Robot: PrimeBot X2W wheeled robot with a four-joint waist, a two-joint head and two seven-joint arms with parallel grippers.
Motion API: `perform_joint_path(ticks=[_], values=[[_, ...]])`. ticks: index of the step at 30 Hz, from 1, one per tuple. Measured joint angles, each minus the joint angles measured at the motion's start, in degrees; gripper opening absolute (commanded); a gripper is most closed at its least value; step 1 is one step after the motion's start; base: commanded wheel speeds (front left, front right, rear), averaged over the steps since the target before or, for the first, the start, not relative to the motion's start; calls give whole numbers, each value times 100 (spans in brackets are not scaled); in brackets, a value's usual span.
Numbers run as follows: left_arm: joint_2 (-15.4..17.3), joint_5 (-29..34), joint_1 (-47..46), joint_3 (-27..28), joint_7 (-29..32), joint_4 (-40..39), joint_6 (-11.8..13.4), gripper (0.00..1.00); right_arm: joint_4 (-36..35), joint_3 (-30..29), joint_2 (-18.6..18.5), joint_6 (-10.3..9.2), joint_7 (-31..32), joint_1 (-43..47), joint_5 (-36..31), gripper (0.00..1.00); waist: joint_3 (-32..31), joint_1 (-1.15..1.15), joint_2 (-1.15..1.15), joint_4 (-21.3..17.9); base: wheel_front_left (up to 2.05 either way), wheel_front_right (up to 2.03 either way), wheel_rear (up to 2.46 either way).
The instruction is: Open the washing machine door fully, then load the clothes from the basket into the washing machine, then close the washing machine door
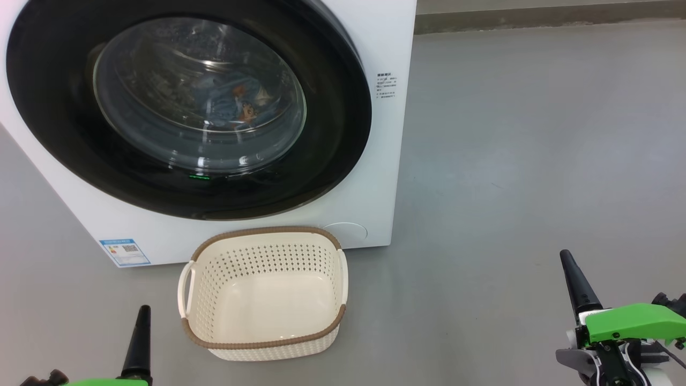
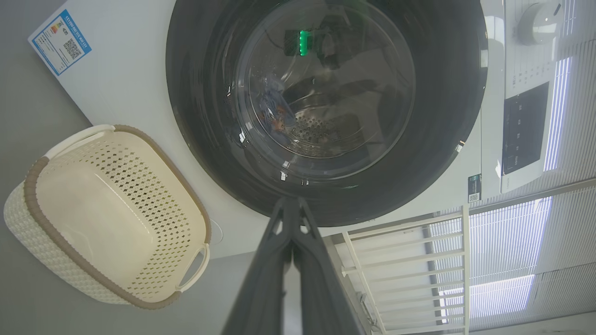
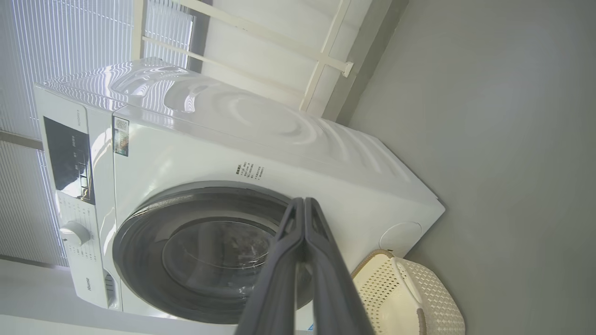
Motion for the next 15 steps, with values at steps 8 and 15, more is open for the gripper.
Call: perform_joint_path(ticks=[8, 15], values=[[-25, -341, -87, 45, 138, 10, 0, 0, -33, -45, 10, -1, 132, 1, 382, 0, -6, 0, 0, 4, 0, 0, 0], [-87, -675, -92, 114, 246, 19, 0, 0, -69, -172, 19, -1, 241, 1, 766, 0, -12, 0, 0, 8, 0, 0, 0]])
